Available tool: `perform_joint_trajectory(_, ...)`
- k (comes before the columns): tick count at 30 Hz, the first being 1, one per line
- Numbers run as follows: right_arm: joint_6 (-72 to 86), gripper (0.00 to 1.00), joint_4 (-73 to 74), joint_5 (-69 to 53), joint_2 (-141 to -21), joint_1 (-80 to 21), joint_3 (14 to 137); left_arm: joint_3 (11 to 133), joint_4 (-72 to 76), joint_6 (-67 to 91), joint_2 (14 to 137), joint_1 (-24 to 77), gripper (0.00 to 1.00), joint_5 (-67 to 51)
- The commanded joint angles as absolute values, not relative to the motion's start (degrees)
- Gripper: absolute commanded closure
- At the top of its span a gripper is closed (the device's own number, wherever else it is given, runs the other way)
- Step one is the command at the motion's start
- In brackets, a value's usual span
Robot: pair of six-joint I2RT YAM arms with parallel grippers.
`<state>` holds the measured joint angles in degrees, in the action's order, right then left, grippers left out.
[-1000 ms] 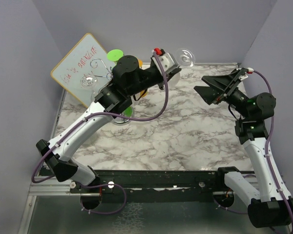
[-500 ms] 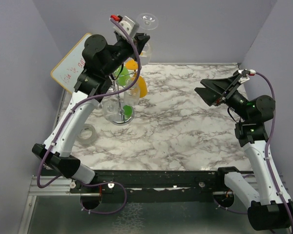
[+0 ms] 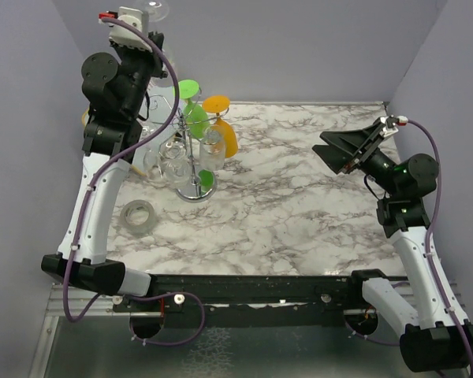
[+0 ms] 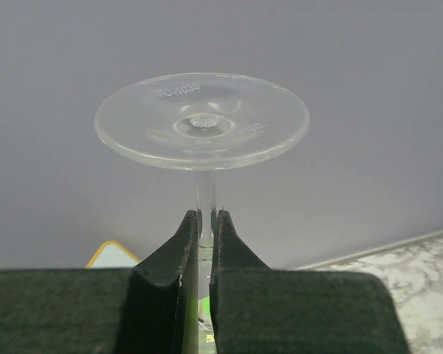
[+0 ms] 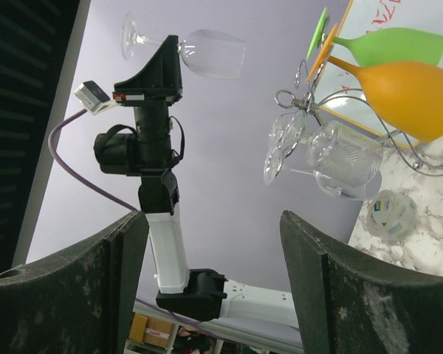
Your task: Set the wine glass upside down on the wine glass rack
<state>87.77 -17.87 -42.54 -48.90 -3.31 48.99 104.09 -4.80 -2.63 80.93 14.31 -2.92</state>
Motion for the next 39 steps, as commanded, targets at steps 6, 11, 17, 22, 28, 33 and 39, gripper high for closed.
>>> perform_joint_trajectory(6, 86.15, 0.25, -17.52, -41.23, -49.02, -3.34, 46.75, 97.42, -4.13, -3.59, 77.65, 2.78, 1.0, 6.25)
perform_joint_trajectory(11, 85.69, 0.26, -17.59, -41.12, -49.69, -3.38, 46.38, 91.08, -3.35, -4.04, 76.74, -2.41, 1.0, 2.5)
perform_joint_trajectory(17, 83.78, 0.28, -15.11, -41.92, -50.49, -3.38, 45.74, 83.84, -3.55, -2.07, 76.34, -9.27, 1.0, -12.45)
perform_joint_trajectory(22, 85.29, 0.29, -17.83, -41.57, -50.13, -3.38, 42.29, 77.29, 2.87, -0.18, 74.59, -14.1, 1.0, -25.26)
perform_joint_trajectory(28, 84.97, 0.3, -18.3, -41.44, -50.59, -3.35, 41.66, 72.82, 16.03, 8.59, 76.33, -16.52, 1.0, -40.89)
perform_joint_trajectory(33, 84.56, 0.3, -18.51, -40.5, -50.01, -3.36, 41.11, 72.8, 16.13, 4.48, 77.15, -17.48, 1.0, -46.96)
perform_joint_trajectory(39, 84.3, 0.31, -18.46, -40.43, -50.52, -3.38, 40.85, 72.48, 12.49, -0.97, 77.9, -17.8, 1.0, -47.8)
